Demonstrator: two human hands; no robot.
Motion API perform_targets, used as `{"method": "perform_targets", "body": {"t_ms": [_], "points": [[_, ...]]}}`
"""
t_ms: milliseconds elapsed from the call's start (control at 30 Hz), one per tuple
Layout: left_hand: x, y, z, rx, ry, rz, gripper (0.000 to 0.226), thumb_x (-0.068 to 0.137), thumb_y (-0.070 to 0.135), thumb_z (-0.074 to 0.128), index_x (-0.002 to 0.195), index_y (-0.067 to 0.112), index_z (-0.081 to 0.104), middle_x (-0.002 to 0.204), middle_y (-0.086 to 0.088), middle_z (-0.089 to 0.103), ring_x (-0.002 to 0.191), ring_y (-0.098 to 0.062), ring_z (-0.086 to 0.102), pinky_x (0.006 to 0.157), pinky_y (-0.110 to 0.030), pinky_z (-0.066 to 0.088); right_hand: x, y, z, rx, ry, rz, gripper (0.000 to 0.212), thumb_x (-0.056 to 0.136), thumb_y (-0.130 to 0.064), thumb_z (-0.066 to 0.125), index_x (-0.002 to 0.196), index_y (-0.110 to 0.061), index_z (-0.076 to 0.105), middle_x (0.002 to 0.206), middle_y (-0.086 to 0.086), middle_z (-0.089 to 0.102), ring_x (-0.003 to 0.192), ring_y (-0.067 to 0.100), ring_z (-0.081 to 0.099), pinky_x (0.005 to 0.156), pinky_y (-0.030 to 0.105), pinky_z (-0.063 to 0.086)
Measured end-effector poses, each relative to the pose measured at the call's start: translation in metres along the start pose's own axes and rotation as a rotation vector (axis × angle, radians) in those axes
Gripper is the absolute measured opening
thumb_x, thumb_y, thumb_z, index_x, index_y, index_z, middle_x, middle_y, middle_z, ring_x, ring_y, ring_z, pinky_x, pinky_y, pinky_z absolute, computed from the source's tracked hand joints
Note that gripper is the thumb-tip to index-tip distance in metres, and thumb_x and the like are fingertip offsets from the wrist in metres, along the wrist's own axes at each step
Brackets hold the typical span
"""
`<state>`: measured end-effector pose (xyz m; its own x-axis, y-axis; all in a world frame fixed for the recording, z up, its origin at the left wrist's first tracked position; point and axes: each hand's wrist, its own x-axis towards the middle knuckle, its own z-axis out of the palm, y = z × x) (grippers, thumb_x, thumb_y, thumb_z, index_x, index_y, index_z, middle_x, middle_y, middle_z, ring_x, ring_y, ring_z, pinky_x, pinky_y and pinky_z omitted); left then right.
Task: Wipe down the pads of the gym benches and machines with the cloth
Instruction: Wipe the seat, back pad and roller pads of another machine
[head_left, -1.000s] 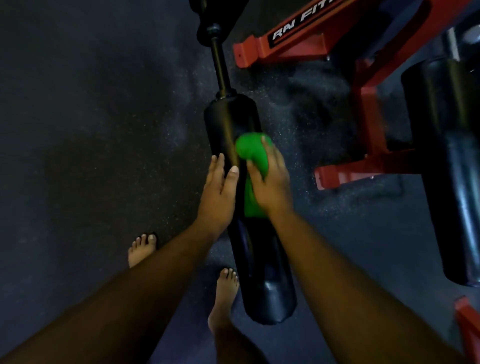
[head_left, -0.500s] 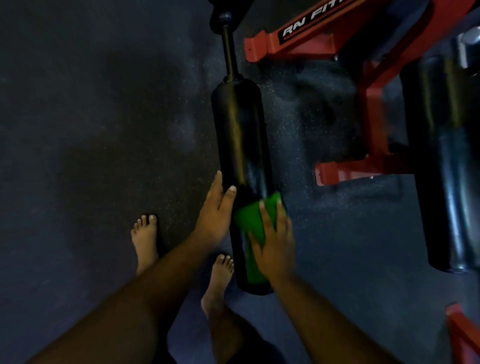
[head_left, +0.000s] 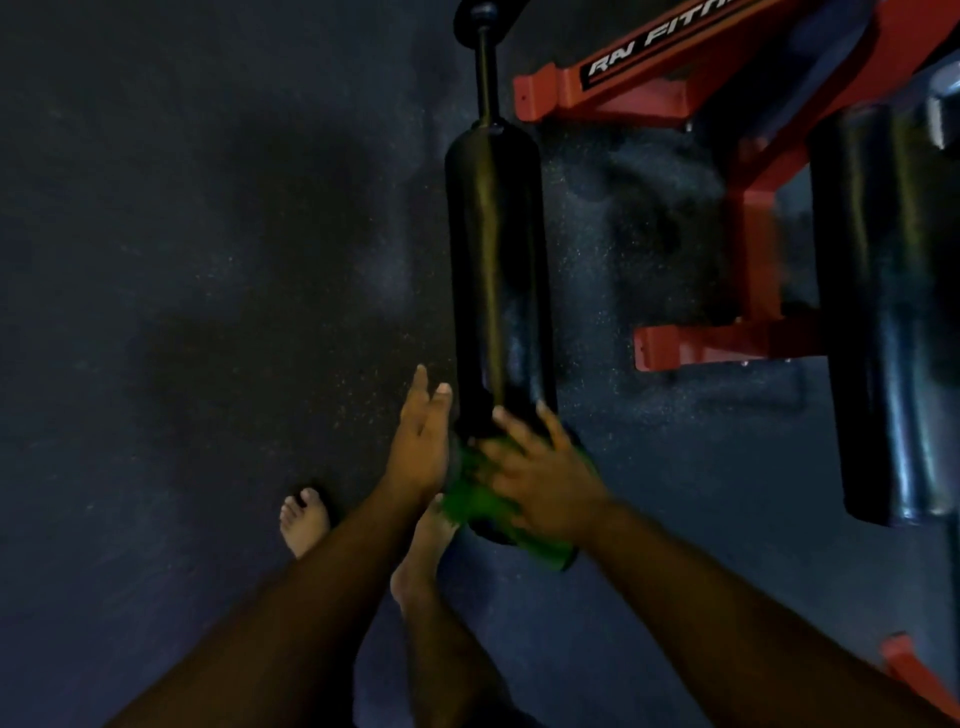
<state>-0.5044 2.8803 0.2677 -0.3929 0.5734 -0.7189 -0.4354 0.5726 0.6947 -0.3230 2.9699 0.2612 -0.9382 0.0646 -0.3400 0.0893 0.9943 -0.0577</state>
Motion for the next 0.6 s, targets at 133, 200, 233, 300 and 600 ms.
{"method": "perform_targets", "body": {"t_ms": [133,200,233,300,600], "points": [[0.001,-0.006,0.005,0.046,0.033,0.039,0.068,0.102,0.055,0.043,0.161,0.025,0.024,0.167,0.001,0.023,0.152,-0.011,0.022,0.122,-0.028,0.016,0.086,0.060,-0.039,0.093,0.100,0.491,0.069,0.088,-0.053,0.055,0.153,-0.042,0.035,0.170,-0.002,0.014,0.156,0.039,0.000,0.113,0.079,0.008],[0.003,-0.010,0.006,0.042,0.026,0.038,0.074,0.098,0.067,0.042,0.160,0.029,0.027,0.166,0.002,0.027,0.151,-0.013,0.026,0.125,-0.036,0.018,0.078,0.038,-0.036,0.163,0.096,0.533,0.073,0.086,-0.051,0.055,0.155,-0.042,0.032,0.171,-0.001,0.008,0.156,0.039,-0.005,0.115,0.075,0.012],[0.002,-0.006,0.006,0.033,0.019,0.035,0.074,0.097,0.068,0.041,0.159,0.030,0.026,0.166,0.003,0.027,0.151,-0.014,0.026,0.126,-0.040,0.020,0.060,0.016,-0.028,0.158,0.080,0.503,0.073,0.086,-0.050,0.056,0.155,-0.041,0.034,0.171,-0.001,0.008,0.156,0.040,-0.006,0.116,0.074,0.014],[-0.005,0.002,0.006,0.023,0.008,0.002,0.067,0.103,0.058,0.039,0.160,0.030,0.020,0.168,0.004,0.020,0.153,-0.015,0.022,0.126,-0.042,0.020,0.008,-0.034,-0.005,0.140,0.041,0.413,0.065,0.086,-0.052,0.061,0.148,-0.040,0.046,0.169,-0.003,0.016,0.156,0.037,-0.005,0.115,0.073,0.019],[0.019,0.018,-0.001,0.057,0.022,0.070,0.064,0.105,0.046,0.043,0.161,0.028,0.016,0.167,0.002,0.018,0.149,-0.007,0.019,0.124,-0.031,0.017,0.088,0.050,-0.034,0.203,0.076,0.478,0.078,0.087,-0.051,0.058,0.157,-0.045,0.024,0.171,-0.004,0.001,0.156,0.035,-0.011,0.116,0.075,0.011]]}}
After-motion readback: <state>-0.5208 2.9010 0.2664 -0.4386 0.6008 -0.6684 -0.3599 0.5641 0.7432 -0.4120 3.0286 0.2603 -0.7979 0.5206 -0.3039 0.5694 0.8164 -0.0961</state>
